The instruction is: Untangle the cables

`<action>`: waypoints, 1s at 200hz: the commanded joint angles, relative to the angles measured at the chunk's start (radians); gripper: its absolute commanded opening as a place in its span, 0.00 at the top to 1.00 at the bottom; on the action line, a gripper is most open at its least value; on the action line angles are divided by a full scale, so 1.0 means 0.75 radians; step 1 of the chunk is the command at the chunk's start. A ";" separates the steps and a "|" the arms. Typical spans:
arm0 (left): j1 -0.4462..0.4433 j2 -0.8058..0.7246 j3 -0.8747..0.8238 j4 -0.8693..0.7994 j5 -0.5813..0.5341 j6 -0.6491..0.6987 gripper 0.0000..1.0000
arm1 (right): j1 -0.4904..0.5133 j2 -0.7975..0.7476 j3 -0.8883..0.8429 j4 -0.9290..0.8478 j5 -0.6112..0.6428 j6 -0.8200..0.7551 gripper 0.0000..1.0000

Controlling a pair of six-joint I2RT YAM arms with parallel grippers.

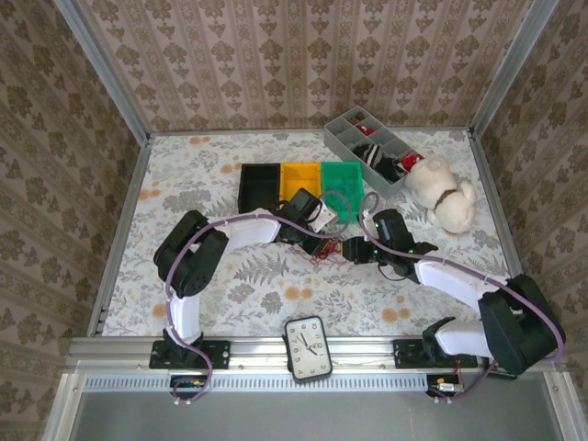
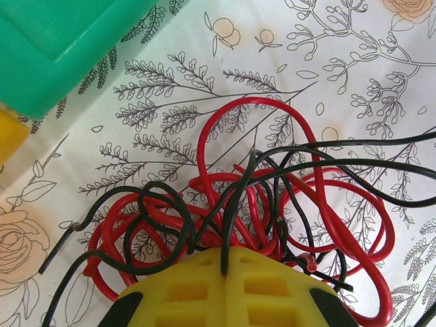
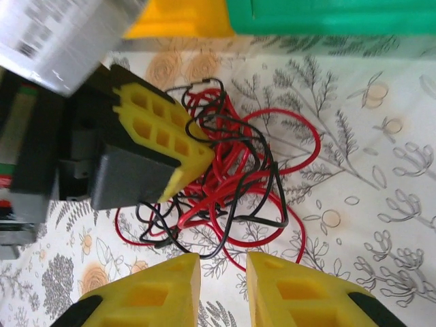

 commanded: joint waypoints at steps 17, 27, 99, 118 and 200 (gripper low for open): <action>-0.005 0.023 -0.021 -0.078 -0.089 0.020 1.00 | -0.003 0.093 0.086 0.031 -0.114 -0.015 0.74; -0.004 0.023 -0.020 -0.079 -0.087 0.021 1.00 | -0.003 0.110 0.095 0.032 -0.116 -0.015 0.73; -0.007 0.019 -0.025 -0.075 -0.087 0.025 1.00 | -0.003 0.224 0.138 0.049 -0.139 -0.003 0.75; -0.006 0.017 -0.026 -0.075 -0.091 0.024 1.00 | -0.003 0.233 0.140 0.046 -0.131 -0.001 0.82; -0.008 0.032 -0.014 -0.083 -0.097 0.019 1.00 | -0.091 -0.199 0.093 -0.366 0.655 0.026 1.00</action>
